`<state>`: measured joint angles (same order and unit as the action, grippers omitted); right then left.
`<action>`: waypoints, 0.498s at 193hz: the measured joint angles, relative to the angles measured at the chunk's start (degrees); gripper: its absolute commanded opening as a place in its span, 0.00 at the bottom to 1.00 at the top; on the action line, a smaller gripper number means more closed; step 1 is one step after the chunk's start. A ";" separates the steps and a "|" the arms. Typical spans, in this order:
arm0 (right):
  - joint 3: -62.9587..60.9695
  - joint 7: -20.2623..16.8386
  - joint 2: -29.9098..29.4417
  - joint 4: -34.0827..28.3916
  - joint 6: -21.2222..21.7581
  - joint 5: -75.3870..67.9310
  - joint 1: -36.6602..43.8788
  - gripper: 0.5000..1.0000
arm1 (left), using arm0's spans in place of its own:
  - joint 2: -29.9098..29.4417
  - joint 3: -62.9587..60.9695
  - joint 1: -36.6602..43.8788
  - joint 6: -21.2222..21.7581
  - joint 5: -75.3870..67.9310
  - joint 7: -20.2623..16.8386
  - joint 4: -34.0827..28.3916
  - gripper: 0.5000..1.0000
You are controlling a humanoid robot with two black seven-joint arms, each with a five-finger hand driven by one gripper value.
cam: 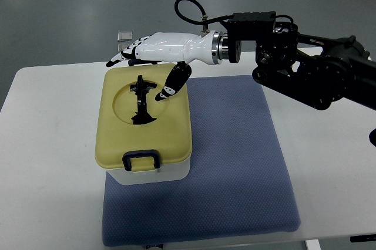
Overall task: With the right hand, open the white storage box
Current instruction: 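Lower the right hand and close its fingers around the black lid handle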
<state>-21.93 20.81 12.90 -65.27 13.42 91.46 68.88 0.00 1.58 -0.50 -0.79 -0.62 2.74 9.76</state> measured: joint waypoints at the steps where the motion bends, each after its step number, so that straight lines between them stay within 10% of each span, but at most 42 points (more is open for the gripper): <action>1: 0.01 0.00 -0.02 0.02 -0.05 0.00 -0.03 0.84 | 0.00 0.00 0.00 0.00 0.00 0.00 0.00 1.00; 57: 1.63 0.02 -0.86 0.45 -3.65 0.11 -1.24 0.79 | 0.00 0.00 0.01 0.00 0.00 0.04 0.09 1.00; 96: 2.05 0.02 -1.05 0.50 -4.70 0.12 -1.62 0.26 | 0.00 0.00 0.06 0.00 0.00 0.04 0.02 1.00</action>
<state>-19.89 20.83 11.86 -64.77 8.73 91.58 67.26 0.00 1.58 -0.44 -0.79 -0.62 2.78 9.78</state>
